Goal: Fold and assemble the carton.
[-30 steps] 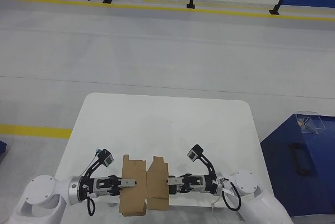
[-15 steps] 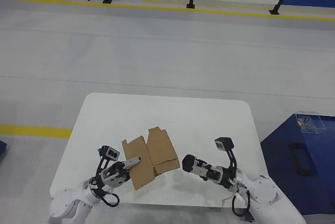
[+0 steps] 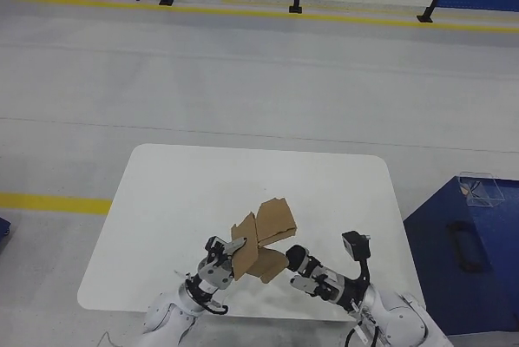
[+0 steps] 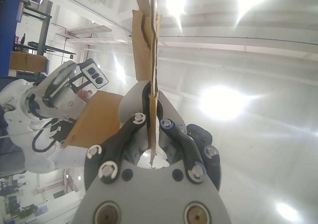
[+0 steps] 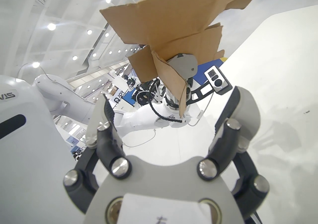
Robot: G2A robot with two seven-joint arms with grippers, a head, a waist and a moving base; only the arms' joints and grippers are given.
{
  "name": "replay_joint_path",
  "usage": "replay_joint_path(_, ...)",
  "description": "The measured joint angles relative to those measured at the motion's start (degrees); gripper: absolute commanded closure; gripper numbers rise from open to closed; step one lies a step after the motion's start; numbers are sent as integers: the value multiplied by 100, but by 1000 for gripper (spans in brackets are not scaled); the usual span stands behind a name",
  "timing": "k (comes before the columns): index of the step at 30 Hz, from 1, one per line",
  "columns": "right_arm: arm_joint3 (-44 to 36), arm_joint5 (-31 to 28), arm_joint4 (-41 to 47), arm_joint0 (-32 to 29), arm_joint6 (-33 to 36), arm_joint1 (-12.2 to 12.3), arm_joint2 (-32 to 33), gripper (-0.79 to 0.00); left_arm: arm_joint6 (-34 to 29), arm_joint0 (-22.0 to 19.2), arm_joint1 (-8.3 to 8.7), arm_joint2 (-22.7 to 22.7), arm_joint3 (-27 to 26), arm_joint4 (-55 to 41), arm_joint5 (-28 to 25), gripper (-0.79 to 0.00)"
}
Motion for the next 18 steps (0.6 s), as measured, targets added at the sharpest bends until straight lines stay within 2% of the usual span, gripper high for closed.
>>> replay_joint_path(2,16,36,-124,12,-83,-15,-43,-185,-48,-24,-20,31,70,27,37,0)
replay_joint_path(3,28,60,-167,21,-113,-22,-67,-175,-79,-22,-26,41,88,24,64,0)
replay_joint_path(6,77,141,-306,76,-171,-47,-173,-65,-177,7,-44,43,119,-92,234,0)
replay_joint_path(10,152,198,-469,176,-219,-83,-334,-55,-274,55,-55,7,134,-87,279,0)
replay_joint_path(13,184,198,-550,224,-263,-102,-411,0,-282,101,-62,-23,122,-31,252,0)
replay_joint_path(17,153,156,-541,217,-267,-107,-430,0,-316,162,-69,-71,113,-19,308,-6)
replay_joint_path(18,136,146,-523,202,-248,-104,-425,0,-314,173,-72,-82,115,-29,327,-545)
